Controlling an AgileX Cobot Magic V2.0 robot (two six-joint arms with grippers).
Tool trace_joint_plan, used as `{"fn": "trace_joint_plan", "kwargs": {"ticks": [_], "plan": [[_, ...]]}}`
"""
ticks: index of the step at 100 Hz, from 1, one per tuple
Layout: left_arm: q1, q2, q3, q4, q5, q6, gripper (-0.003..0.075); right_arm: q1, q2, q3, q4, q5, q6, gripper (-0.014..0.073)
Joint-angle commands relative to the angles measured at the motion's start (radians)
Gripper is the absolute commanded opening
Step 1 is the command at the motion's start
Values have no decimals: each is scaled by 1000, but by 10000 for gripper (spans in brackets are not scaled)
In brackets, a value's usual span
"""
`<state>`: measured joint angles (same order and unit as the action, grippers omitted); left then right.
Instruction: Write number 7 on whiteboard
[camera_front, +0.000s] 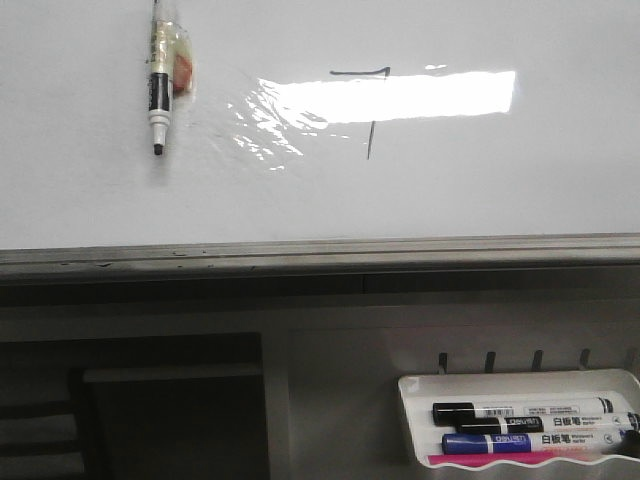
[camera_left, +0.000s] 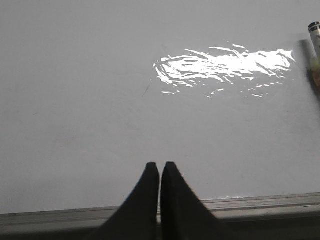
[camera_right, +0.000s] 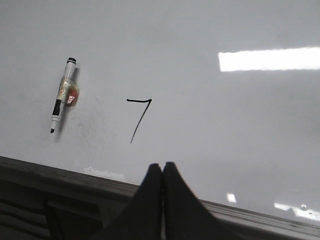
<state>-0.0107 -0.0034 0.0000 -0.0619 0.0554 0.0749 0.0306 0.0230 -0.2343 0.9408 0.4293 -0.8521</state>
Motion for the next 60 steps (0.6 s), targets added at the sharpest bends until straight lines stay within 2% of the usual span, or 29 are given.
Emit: {"fn": "trace_joint_plan", "kwargs": {"ticks": [1,60], "plan": [[2,-33,36,-9,-70,-9,-20,-9,10,-25,25,-54,-6,-64],[2,-31,36,-44,-70,-9,-20,-9,10,-25,25,-54,-6,-64]]}}
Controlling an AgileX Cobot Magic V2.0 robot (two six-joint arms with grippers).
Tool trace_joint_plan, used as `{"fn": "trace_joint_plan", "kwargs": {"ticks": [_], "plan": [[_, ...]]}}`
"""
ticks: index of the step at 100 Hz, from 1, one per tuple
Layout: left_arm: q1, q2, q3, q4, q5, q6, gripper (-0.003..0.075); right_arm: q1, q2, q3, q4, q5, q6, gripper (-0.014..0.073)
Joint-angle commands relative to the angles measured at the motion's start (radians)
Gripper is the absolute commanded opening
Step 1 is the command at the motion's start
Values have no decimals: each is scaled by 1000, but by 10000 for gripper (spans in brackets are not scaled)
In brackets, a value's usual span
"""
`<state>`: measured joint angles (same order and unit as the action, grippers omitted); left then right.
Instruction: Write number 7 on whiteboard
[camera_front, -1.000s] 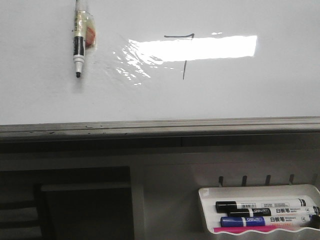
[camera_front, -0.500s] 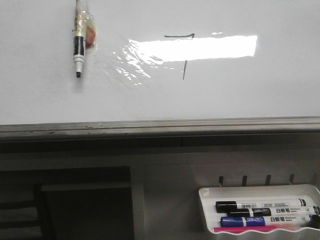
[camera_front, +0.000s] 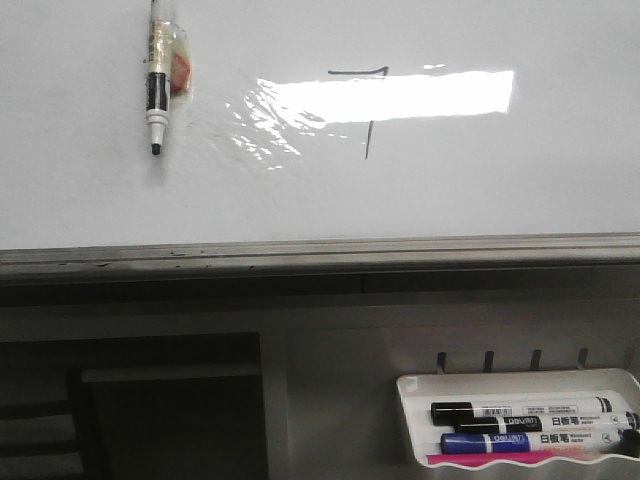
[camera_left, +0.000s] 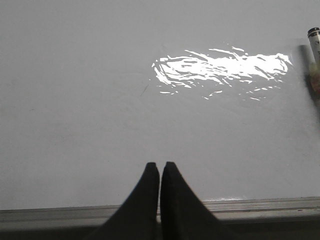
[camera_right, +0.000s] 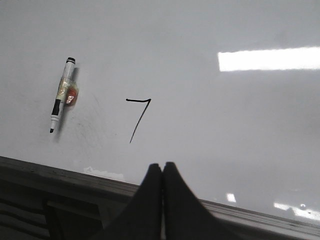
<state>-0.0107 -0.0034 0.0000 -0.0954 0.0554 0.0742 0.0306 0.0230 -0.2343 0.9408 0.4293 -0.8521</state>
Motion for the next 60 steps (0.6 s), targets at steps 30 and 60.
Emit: {"fn": "trace_joint_plan", "kwargs": {"ticks": [30,60], "plan": [[2,-31,36,-10,-70,-8,-20,-9,10,-25,25,-54,-6,-64],[2,-31,36,-10,-70,-8,-20,-9,10,-25,23,-130,-6,-64]]}}
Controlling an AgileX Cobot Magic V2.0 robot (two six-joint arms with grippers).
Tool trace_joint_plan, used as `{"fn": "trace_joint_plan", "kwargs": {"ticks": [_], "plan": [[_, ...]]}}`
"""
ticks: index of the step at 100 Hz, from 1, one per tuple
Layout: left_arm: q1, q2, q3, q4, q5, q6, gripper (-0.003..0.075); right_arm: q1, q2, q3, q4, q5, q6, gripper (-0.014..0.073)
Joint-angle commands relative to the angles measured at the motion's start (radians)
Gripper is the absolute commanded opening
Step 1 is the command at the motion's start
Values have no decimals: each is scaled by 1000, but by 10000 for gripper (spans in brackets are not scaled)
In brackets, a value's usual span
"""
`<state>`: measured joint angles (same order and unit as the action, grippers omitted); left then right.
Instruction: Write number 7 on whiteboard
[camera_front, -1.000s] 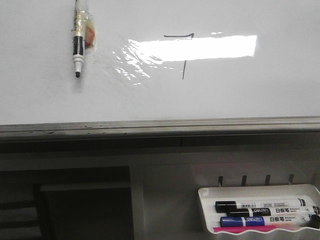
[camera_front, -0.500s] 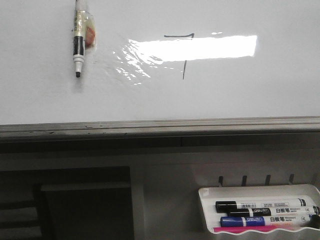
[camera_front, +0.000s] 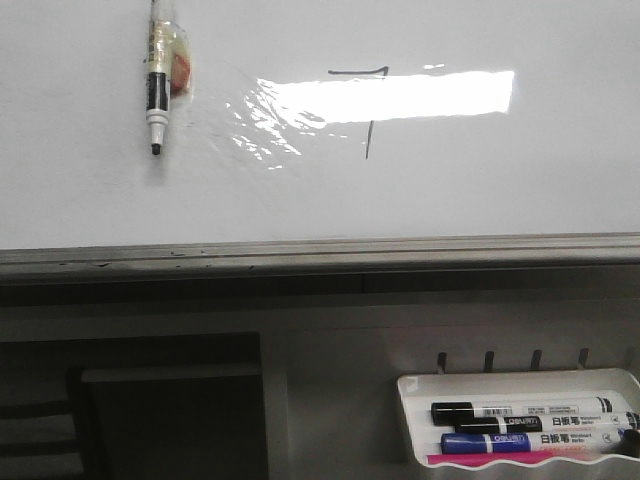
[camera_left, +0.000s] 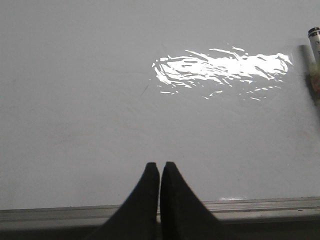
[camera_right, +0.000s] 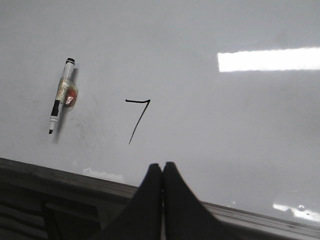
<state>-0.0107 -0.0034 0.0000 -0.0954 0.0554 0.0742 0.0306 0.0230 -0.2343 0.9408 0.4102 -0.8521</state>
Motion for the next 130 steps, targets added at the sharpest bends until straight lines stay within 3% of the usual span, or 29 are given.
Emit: {"fn": "trace_joint_plan", "kwargs": {"ticks": [1,13,18,30,36,73,83,130], "plan": [[2,-31,36,-10,-70,-8,-20,-9,10,-25,23,-116,-6,-64],[2,-31,36,-10,-70,-8,-20,-9,10,-25,-108,-203,21,-64],[2,-31,36,-10,-70,-8,-20,-9,15,-25,-295,-236,148,-64],[2,-31,36,-10,-70,-8,-20,-9,17,-10,-789,-282,613,-64],[2,-31,36,-10,-70,-8,-20,-9,17,19,-900,-330,700,-64],[2,-31,36,-10,-70,-8,-20,-9,-55,279,-964,-439,705,-64],[2,-30,36,-10,-70,-8,-20,-9,-53,276,-964,-377,705,-64],[2,-30,36,-10,-70,-8,-20,-9,-53,274,-965,-390,703,-64]]}}
